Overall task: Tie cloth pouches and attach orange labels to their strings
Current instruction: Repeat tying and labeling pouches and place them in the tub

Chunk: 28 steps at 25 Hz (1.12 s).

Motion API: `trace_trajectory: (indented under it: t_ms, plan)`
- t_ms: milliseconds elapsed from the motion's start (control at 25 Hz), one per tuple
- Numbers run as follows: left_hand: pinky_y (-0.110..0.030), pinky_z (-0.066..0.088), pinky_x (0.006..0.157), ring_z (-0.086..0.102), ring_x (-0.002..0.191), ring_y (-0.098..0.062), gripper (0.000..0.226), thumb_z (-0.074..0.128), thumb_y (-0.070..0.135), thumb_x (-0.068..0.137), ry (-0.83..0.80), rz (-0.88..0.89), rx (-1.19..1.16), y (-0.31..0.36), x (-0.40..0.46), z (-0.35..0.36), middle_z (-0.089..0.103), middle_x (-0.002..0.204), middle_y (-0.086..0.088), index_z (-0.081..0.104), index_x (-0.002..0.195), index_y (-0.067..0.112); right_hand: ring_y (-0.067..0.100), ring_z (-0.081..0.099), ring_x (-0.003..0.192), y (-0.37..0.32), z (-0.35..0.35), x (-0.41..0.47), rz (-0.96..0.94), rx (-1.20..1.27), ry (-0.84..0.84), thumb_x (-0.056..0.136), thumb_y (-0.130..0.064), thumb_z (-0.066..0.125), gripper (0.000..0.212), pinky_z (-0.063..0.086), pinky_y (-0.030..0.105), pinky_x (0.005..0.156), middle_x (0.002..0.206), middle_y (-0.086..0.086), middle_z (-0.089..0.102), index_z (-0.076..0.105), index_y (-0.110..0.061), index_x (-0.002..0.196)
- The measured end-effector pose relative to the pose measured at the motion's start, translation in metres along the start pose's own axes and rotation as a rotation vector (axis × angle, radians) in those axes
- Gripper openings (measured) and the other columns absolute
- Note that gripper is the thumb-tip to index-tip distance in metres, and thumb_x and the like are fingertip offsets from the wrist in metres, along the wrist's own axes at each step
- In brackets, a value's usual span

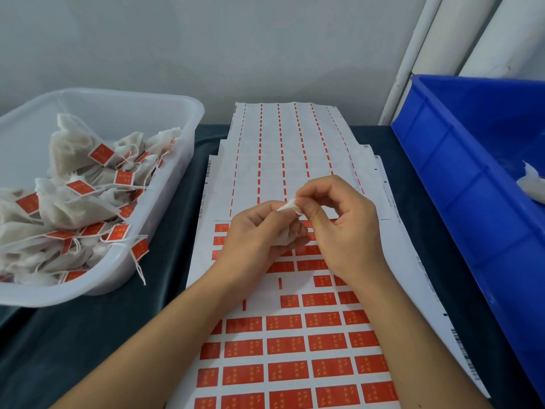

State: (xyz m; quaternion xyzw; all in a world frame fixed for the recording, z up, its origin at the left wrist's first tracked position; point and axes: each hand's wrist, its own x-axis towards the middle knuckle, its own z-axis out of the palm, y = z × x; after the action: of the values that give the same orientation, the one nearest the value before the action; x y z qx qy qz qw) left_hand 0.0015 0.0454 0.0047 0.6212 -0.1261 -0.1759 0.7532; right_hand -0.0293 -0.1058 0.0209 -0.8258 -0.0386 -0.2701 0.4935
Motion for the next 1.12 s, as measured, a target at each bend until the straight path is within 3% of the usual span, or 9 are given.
trace_trajectory:
  t_ms: [200, 360, 600, 760, 920, 1120]
  plan:
    - [-0.043, 0.061, 0.094, 0.069, 0.095, -0.027, 0.028, 0.055, 0.023, 0.108, 0.036, -0.022, -0.072, 0.0066, 0.0004, -0.0027, 0.067, 0.092, -0.015, 0.075, 0.095, 0.009, 0.007, 0.067, 0.104, 0.0012, -0.0051, -0.0017, -0.140, -0.065, -0.067, 0.095, -0.014, 0.067, 0.014, 0.052, 0.015, 0.091, 0.105, -0.012, 0.073, 0.073, -0.019, 0.106]
    - [-0.046, 0.061, 0.097, 0.071, 0.105, -0.038, 0.031, 0.053, 0.025, 0.108, 0.085, -0.028, -0.022, 0.0068, -0.0001, -0.0027, 0.067, 0.109, -0.031, 0.075, 0.109, 0.002, 0.000, 0.065, 0.103, 0.0011, -0.0026, -0.0039, -0.134, -0.147, -0.085, 0.091, -0.029, 0.073, 0.020, 0.046, 0.005, 0.090, 0.108, -0.016, 0.072, 0.072, -0.024, 0.110]
    - [-0.048, 0.059, 0.101, 0.075, 0.104, -0.030, 0.033, 0.054, 0.026, 0.108, 0.114, -0.040, 0.071, 0.0055, -0.0003, -0.0031, 0.076, 0.102, -0.016, 0.078, 0.098, 0.006, -0.008, 0.060, 0.094, 0.0058, -0.0011, -0.0051, -0.183, -0.284, 0.009, 0.092, -0.035, 0.072, 0.021, 0.040, -0.005, 0.083, 0.106, -0.008, 0.077, 0.077, -0.023, 0.109]
    - [-0.053, 0.060, 0.098, 0.076, 0.097, -0.029, 0.034, 0.059, 0.038, 0.101, 0.119, 0.002, 0.181, 0.0069, -0.0002, -0.0020, 0.078, 0.095, -0.011, 0.080, 0.093, 0.012, 0.001, 0.061, 0.087, 0.0058, 0.0011, -0.0060, -0.242, -0.358, 0.008, 0.094, -0.027, 0.067, 0.015, 0.042, 0.003, 0.081, 0.096, -0.002, 0.076, 0.073, -0.016, 0.102]
    - [-0.055, 0.060, 0.095, 0.076, 0.089, -0.026, 0.033, 0.061, 0.045, 0.093, 0.122, 0.025, 0.248, 0.0079, -0.0006, 0.0011, 0.077, 0.085, -0.003, 0.081, 0.088, 0.020, 0.005, 0.062, 0.077, 0.0044, 0.0030, -0.0042, -0.139, -0.326, -0.011, 0.097, -0.013, 0.066, 0.006, 0.044, 0.005, 0.074, 0.089, -0.007, 0.069, 0.062, -0.018, 0.100]
    - [-0.057, 0.060, 0.095, 0.077, 0.083, -0.021, 0.026, 0.070, 0.037, 0.097, 0.129, 0.053, 0.150, 0.0063, -0.0022, 0.0009, 0.077, 0.080, -0.002, 0.064, 0.109, 0.014, 0.001, 0.062, 0.087, -0.0002, 0.0045, -0.0053, -0.099, -0.190, 0.030, 0.101, -0.010, 0.058, 0.012, 0.048, 0.003, 0.069, 0.083, -0.019, 0.057, 0.055, -0.022, 0.100]
